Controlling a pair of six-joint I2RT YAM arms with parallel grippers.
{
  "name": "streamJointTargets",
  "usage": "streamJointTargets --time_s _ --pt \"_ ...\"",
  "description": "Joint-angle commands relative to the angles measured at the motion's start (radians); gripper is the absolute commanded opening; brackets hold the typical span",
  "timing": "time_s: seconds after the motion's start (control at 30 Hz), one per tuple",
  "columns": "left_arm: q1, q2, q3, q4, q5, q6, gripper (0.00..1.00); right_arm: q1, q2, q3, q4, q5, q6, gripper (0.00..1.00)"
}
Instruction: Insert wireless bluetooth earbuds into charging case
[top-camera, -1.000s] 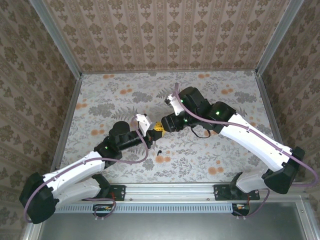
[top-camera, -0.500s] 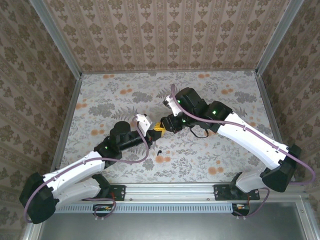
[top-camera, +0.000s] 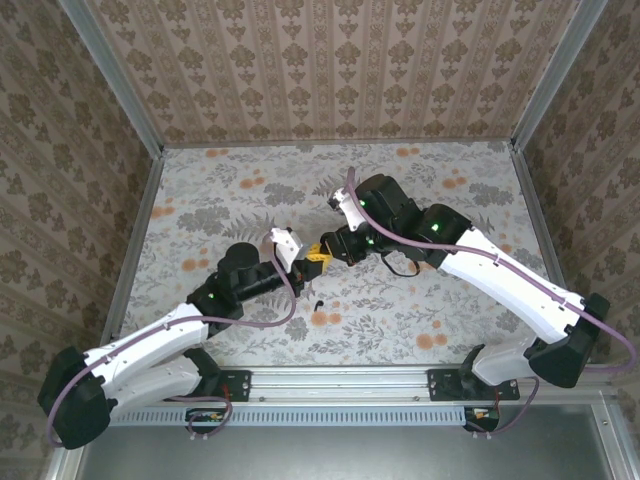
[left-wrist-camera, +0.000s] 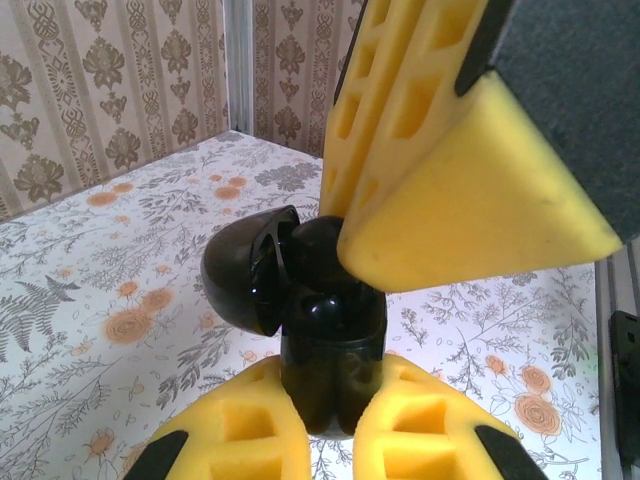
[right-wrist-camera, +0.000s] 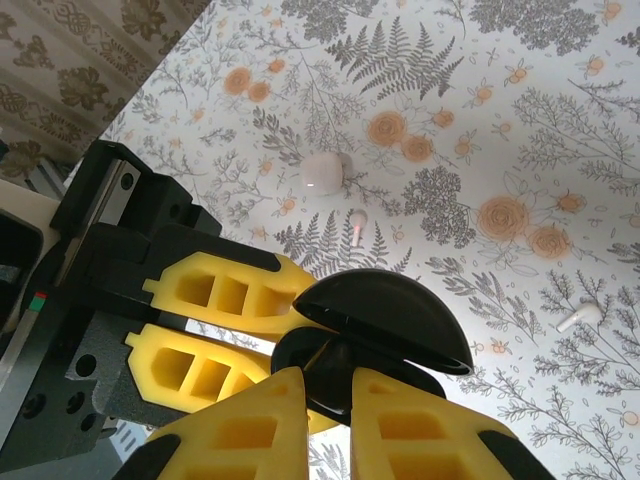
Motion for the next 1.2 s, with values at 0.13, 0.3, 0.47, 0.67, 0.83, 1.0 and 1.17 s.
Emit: streamJointTargets --time_s 0.13,0.3,0.47,0.67,0.83,1.0,1.17 --pt "-0.007 -0.020 0.003 0.034 0.005 0.025 0.00 0.005 -0.052 -0.001 0.036 0.052 0.005 0.13" --pt "-0.008 -0.018 0.004 0.034 -0.003 0.026 0.00 0.004 -0.066 -0.001 0.034 0.093 0.014 0.13" --pt "-0.008 -0.017 0.006 0.034 -0.012 0.028 0.00 0.005 -0.077 -0.002 0.031 0.127 0.012 0.13" --pt "-0.007 -0.009 0.017 0.037 -0.011 0.033 0.00 0.005 -0.074 -0.024 0.038 0.118 0.017 0.12" --pt "-0.007 -0.003 0.022 0.040 -0.014 0.035 0.00 0.005 -0.072 -0.031 0.031 0.108 0.021 0.12" --pt "-0.008 -0.002 0.022 0.050 -0.019 0.033 0.00 0.004 -0.079 -0.052 0.039 0.085 0.028 0.12" --pt "-0.007 -0.004 0.022 0.052 -0.019 0.030 0.00 0.004 -0.080 -0.073 0.055 0.056 0.043 0.12"
